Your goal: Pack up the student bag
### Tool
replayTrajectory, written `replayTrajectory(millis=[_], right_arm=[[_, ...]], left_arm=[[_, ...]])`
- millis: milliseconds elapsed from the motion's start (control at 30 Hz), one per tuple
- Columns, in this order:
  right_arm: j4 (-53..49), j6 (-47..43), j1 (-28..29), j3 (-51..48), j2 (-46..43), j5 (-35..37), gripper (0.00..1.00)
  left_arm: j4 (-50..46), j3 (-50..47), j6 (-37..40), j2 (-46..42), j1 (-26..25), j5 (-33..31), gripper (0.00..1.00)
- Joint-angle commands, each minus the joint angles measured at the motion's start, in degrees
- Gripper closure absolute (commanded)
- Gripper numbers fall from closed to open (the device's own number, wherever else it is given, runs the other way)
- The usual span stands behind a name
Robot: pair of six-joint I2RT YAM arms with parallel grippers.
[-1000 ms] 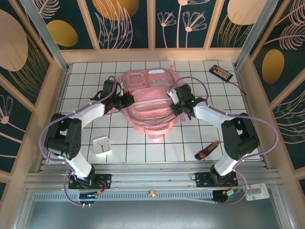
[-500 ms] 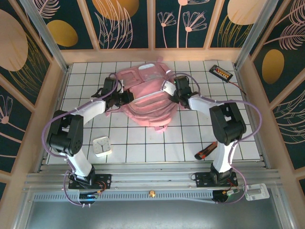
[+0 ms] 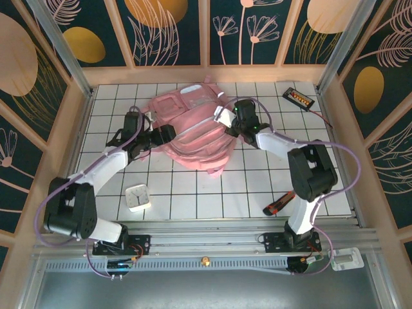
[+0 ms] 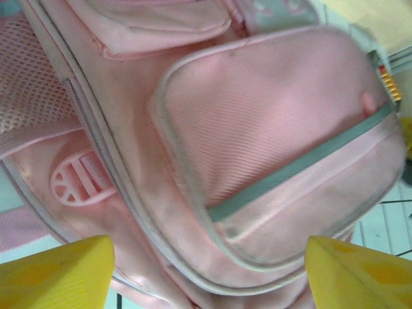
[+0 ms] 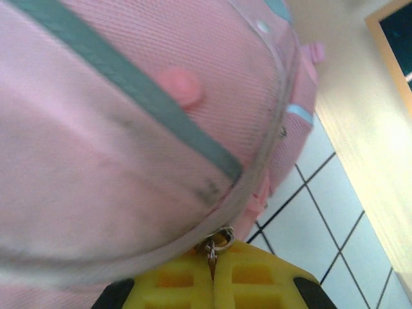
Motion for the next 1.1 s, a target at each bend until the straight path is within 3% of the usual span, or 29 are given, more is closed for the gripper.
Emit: replayTrajectory(millis=[0,100,333,400,433,500,533,567,600,633,833,933,1067], right_arm=[[-0.1,2.5,3.4,-4.0,-6.5,-5.7,1.00],[0.9,3.8,3.4,-6.5,-7.6,-5.1,1.00],[-3.3,9.8,-1.5,1.5,-1.6,3.0,0.95],[-4.6,11.5,-2.8,3.7,-0.1,4.9,0.81],[-4.6,12.2,-2.9,4.5,0.4,6.9,0.65],[-6.1,13.1,-2.9,5.2,0.2,6.6,0.45],[-6.7,14.1,-2.9,5.0,-0.8,4.6,0.27],[-7.0,15.5,-2.9,4.4,-2.2,2.8,0.02],[-7.0,17.2,-3.0,3.8,-3.7,2.5,0.01],[-6.9,19.5,-3.2,2.8,-5.8,0.3,0.01],[-2.5,35.3,-8.3,-6.5,-21.4,-6.9,0.01],[2.5,45.1,-15.2,-13.2,-29.5,-10.7,0.01],[7.4,55.8,-28.5,-22.4,-38.3,-14.2,0.01]], left_arm=[[-1.6,-2.6,-1.9,-2.7,-1.1,-1.3,0.20],[-0.6,-4.4,-3.2,-4.1,-2.1,-1.5,0.21],[2.3,-5.3,-5.3,-1.8,-4.5,-0.6,0.23],[3.5,-6.4,-5.9,-1.6,-4.5,-0.6,0.22],[4.1,-6.9,-6.3,-1.5,-4.6,-0.4,0.22],[5.2,-7.5,-7.0,-1.9,-4.5,0.0,0.21],[5.5,-7.6,-7.2,-2.4,-4.5,0.0,0.20],[5.5,-7.4,-7.0,-3.3,-4.5,-0.4,0.19],[5.0,-7.1,-6.5,-4.1,-4.4,-0.9,0.14],[4.2,-6.5,-5.9,-5.2,-4.4,-1.8,0.02],[3.5,-6.9,-2.8,-13.0,-4.1,-7.8,0.01],[4.1,-8.3,-2.1,-17.1,-3.9,-13.0,0.01],[6.6,-12.3,1.2,-23.7,-3.9,-21.8,0.01]])
